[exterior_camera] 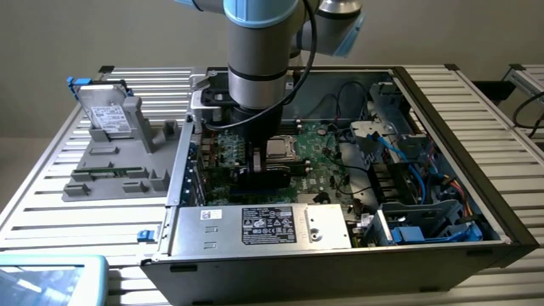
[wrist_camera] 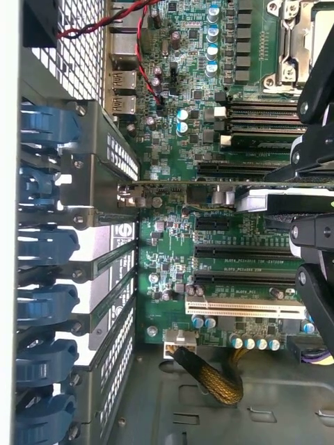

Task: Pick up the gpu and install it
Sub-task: 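Insert the gpu into the slot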

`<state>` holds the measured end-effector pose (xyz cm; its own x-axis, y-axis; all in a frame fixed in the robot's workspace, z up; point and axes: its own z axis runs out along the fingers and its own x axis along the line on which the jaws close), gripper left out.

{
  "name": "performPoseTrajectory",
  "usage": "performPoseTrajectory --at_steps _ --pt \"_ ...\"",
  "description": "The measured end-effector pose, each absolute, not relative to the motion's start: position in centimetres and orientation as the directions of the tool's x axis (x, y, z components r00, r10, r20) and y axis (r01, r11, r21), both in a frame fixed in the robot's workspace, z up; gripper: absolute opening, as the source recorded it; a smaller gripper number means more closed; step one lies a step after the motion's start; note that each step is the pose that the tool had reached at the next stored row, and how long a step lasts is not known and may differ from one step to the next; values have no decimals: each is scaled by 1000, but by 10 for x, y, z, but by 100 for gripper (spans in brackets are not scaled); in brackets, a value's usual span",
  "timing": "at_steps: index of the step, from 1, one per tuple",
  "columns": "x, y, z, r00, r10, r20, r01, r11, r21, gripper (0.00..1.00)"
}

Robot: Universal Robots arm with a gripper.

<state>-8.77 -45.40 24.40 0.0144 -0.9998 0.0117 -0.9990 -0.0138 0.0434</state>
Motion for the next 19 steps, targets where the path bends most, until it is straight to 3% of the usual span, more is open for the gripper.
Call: performPoseTrajectory --at_steps 19 --pt "-90 -454 241 14 -1000 13 -999 -14 39 28"
